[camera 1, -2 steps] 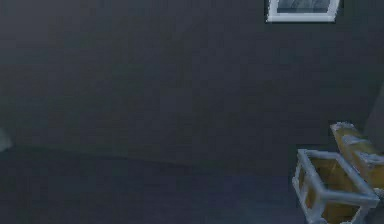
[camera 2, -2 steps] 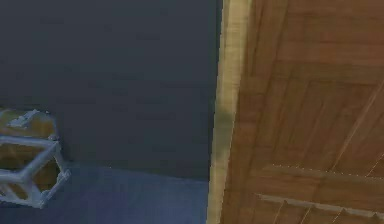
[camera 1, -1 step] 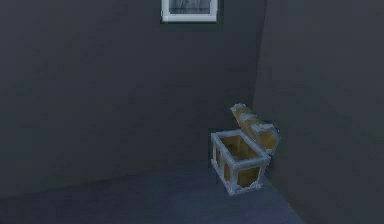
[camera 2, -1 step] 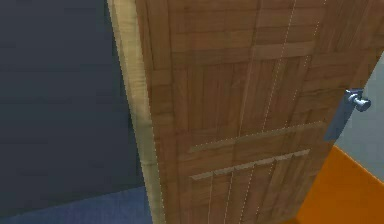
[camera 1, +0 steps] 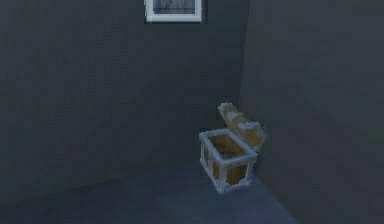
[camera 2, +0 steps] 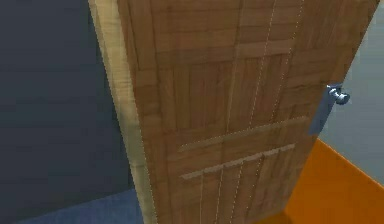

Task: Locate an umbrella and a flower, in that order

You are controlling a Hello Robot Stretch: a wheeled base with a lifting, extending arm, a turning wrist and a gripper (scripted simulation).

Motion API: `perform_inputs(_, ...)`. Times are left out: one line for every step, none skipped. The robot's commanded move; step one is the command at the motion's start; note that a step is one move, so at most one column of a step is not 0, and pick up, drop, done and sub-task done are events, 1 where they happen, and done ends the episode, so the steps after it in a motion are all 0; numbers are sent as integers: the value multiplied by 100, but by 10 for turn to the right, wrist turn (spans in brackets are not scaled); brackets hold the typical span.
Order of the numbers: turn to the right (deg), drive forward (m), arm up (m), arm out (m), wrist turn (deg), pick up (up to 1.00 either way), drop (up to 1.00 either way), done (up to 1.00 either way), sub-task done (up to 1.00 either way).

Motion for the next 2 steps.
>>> perform_inputs(0, 5, 0, 0, 0, 0, 0, 0, 0)
perform_inputs(-180, 0, 0, 0, 0, 0, 0, 0, 0)
